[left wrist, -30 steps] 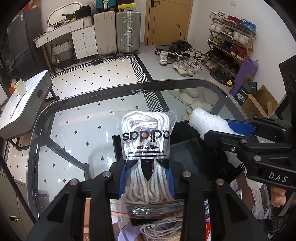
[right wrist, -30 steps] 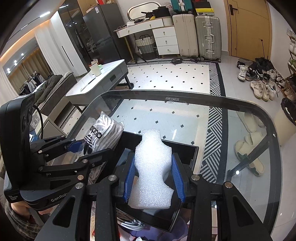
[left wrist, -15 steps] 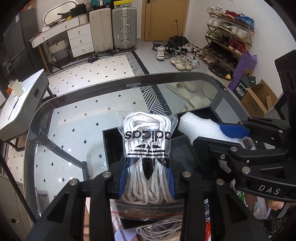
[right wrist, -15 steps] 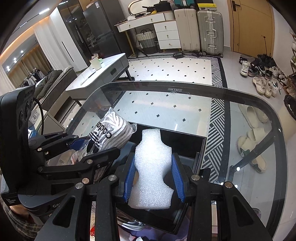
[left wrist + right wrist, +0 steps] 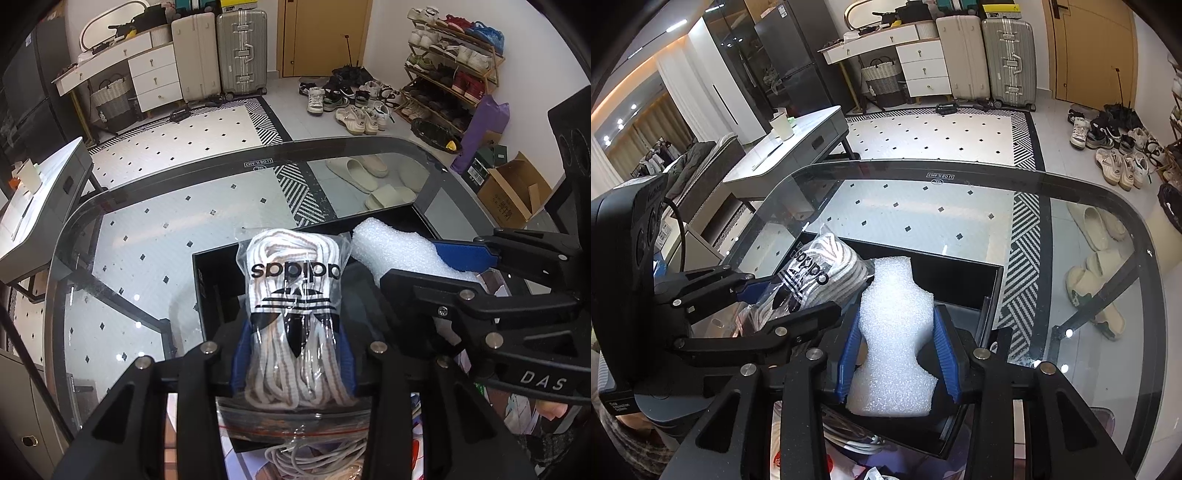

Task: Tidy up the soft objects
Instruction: 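Release the foam into the black box while the left gripper releases the lace bag there, then withdraw both grippers from the black box back over the table items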

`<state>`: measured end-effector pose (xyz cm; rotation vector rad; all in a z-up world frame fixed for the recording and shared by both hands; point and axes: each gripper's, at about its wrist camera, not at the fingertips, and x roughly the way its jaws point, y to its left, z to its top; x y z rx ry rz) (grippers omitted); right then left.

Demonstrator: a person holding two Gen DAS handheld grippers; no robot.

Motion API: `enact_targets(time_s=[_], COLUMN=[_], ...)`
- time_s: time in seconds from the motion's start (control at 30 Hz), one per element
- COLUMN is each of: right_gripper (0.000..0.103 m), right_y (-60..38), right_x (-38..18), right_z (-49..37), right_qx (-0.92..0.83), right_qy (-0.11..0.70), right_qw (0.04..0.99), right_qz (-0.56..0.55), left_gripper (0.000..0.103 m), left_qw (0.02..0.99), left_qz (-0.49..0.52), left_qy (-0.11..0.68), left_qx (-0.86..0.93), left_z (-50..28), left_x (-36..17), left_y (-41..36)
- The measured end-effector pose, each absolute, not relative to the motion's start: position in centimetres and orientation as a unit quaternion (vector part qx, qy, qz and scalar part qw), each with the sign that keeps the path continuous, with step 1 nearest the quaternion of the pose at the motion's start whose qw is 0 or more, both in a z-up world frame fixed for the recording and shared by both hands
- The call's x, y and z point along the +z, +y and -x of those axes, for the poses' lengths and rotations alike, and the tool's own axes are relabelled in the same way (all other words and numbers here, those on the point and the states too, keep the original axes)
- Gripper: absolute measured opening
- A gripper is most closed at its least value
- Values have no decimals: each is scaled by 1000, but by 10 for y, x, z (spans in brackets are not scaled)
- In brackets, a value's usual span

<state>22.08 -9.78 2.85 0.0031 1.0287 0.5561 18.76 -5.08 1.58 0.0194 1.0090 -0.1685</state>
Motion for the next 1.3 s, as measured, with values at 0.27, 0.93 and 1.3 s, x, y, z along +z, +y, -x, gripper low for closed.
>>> enact_targets(time_s=[0.27,0.93,1.3], right_gripper=[57,89,93], right_y=[-103,-135,-145], right_x=[32,53,52], right_z=[-217,-185,-160], right_qx=[258,242,234], right_qy=[480,462,468], right_qw=[838,853,852], right_qz=[-7,-13,-11], left_gripper=[61,100,103], left_qw=[873,890,893], left_qz=[-3,-3,1], left_qy=[482,452,447], left_qx=[-75,-60,-51], left_z=[-183,-154,-129], left_x=[19,45,48], left_y=[-43,-32,-23])
